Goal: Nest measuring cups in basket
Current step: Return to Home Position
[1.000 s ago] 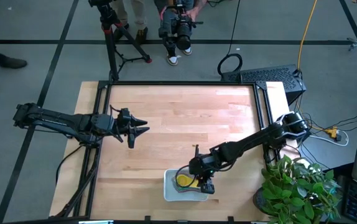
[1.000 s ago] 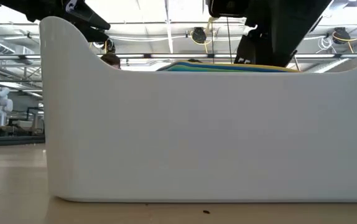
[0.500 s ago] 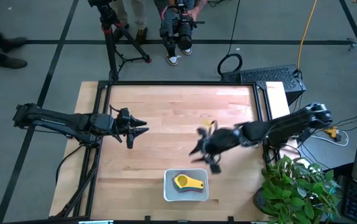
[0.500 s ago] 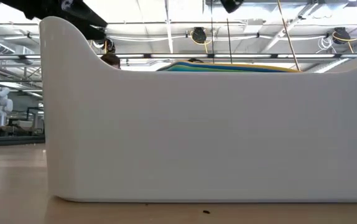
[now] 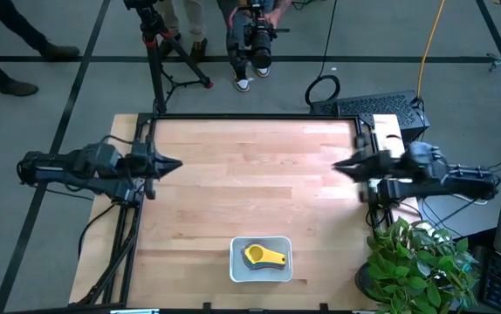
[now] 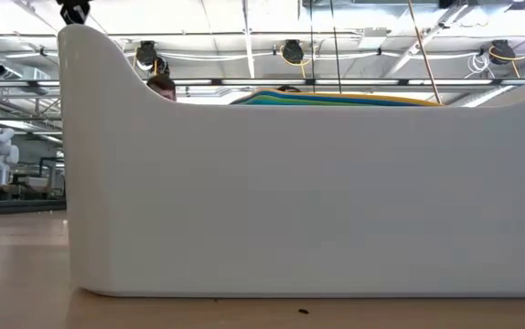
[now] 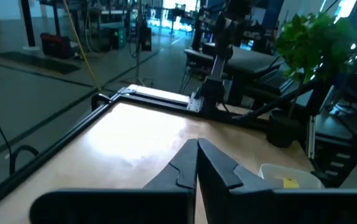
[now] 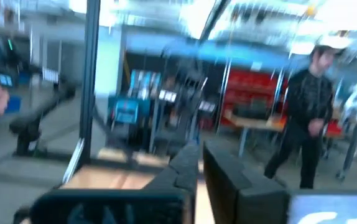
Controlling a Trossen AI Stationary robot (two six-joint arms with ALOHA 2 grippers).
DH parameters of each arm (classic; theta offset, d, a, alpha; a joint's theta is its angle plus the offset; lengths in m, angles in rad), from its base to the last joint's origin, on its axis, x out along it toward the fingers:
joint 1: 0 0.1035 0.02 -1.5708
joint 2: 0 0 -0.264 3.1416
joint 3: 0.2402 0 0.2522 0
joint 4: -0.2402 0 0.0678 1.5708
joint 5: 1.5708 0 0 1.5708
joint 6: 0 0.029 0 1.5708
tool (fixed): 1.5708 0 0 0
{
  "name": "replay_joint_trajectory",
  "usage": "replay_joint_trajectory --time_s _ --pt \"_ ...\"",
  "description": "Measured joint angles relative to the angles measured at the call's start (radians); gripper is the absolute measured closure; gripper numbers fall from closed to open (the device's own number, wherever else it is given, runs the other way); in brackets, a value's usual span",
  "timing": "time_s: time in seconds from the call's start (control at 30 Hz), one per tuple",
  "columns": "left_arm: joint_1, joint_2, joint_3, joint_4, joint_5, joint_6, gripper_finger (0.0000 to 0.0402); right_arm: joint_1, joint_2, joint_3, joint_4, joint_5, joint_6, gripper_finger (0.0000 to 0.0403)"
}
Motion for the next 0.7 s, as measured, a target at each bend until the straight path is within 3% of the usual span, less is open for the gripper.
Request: replay_joint_trajectory --time_s 0.3,0.7 --pt "0.0 -0.187 -0.169 0.124 -0.023 0.044 0.0396 -0.011 -0.366 -0.177 -0.013 0.001 0.01 0.0401" --pt "0.0 -0.233 -0.538 0.554 0.001 0.042 0.0396 -0.014 -0.364 -0.388 0.007 0.003 0.072 0.0402"
